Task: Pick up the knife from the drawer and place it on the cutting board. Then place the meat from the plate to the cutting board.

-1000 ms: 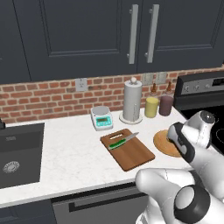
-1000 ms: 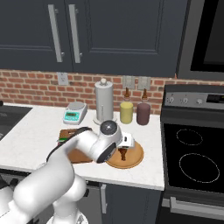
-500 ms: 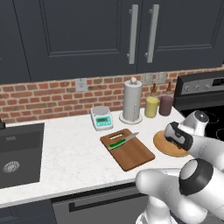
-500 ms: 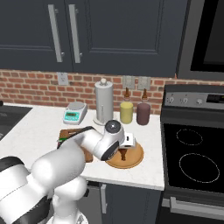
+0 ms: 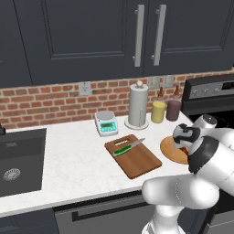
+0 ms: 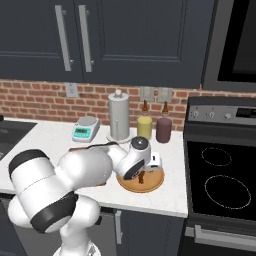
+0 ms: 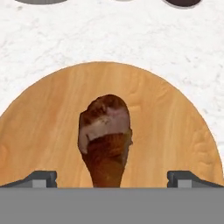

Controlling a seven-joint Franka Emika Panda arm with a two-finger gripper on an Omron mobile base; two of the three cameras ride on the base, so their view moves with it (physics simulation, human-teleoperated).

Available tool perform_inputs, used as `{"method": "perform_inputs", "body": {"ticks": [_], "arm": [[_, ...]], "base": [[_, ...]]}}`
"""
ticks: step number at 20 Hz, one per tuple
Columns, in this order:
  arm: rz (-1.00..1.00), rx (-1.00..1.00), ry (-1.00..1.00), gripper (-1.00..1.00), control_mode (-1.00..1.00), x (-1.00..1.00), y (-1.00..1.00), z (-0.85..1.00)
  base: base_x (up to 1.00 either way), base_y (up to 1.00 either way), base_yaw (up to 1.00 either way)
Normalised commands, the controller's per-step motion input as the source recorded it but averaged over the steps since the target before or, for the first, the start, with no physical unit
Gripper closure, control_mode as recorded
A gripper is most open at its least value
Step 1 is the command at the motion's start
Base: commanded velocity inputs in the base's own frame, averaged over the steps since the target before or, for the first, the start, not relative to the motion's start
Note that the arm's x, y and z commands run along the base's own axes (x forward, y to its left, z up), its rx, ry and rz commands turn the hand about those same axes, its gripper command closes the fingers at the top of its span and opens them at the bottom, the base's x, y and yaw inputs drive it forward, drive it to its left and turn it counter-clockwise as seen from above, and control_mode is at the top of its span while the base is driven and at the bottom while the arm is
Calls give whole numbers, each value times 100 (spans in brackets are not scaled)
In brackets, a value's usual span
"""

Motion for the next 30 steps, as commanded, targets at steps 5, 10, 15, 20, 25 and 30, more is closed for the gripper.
{"method": "perform_inputs", "body": {"ticks": [5,10,15,20,25,30], "arm": [[4,0,3,-100,-100,21,-5,-28],[1,0,1,-100,-100,17,0,-30],[0,0,0,-100,-100,3,0,-24],[0,-2,0,100,-100,0,18,-24],[0,-2,0,100,-100,0,44,-14],[6,0,-4,100,-100,-4,27,0]], "base": [[0,0,0],[0,0,0],[0,0,0],[0,0,0],[0,0,0],[0,0,0]]}}
